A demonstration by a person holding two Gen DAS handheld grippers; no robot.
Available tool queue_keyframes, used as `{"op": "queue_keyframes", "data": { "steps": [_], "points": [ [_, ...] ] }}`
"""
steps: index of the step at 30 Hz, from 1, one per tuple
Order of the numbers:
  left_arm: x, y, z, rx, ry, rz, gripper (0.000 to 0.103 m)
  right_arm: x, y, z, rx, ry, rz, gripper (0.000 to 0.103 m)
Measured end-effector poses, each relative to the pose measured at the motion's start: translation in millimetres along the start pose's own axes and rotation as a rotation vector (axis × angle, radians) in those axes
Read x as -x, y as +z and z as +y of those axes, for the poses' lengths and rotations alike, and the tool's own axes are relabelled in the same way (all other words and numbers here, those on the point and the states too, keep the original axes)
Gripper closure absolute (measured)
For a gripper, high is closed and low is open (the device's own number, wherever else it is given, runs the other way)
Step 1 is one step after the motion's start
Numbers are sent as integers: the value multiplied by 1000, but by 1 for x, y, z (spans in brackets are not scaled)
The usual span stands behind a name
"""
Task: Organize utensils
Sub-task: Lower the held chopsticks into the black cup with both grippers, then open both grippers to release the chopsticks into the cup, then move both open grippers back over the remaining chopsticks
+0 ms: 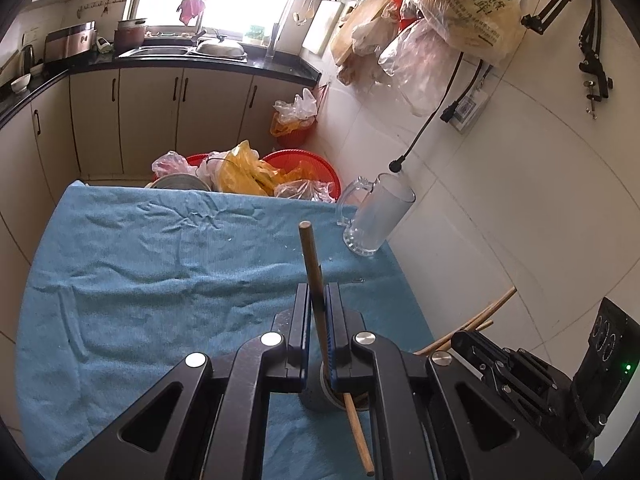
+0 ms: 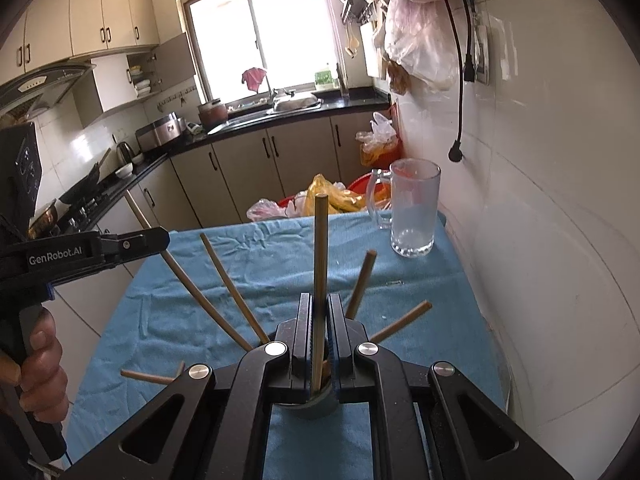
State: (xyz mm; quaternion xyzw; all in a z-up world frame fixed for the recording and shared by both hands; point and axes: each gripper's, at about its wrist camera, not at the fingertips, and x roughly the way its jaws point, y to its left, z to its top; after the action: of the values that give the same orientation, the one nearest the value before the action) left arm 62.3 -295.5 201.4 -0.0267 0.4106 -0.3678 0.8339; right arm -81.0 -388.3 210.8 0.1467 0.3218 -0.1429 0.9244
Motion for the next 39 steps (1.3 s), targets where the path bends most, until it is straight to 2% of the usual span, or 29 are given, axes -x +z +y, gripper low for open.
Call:
{"op": "queue_keyframes", "data": {
  "steps": [10, 14, 16, 18, 19, 25, 27, 31, 35, 39],
  "points": [
    [-3, -1, -1, 1, 15, 4, 96, 4, 1, -7, -14, 1, 5, 95],
    [-1, -1, -1, 5, 13, -2, 96, 11, 2, -7, -26, 1, -9, 88],
    [0, 0, -1, 8, 13, -5, 91, 16, 4, -8, -36, 1, -21, 86],
    [4, 0, -1, 14, 16, -18, 79, 23, 7, -10, -44, 2, -34, 84],
    [6, 1, -1, 16, 15, -24, 78, 25, 7, -10, -47, 1, -39, 83],
    [27, 6, 5, 39, 19, -63, 75, 51, 8, -16, -80, -11, -75, 66],
    [38, 6, 9, 41, 37, -85, 69, 59, 6, -18, -87, -27, -80, 52],
    [59, 0, 19, 45, 71, -117, 62, 69, -5, -24, -103, -57, -77, 35],
    [80, -21, 35, 49, 125, -132, 53, 72, -26, -28, -109, -96, -50, 22],
    [91, -54, 57, 69, 191, -112, 47, 68, -52, -26, -85, -142, -6, 17]
  ]
}}
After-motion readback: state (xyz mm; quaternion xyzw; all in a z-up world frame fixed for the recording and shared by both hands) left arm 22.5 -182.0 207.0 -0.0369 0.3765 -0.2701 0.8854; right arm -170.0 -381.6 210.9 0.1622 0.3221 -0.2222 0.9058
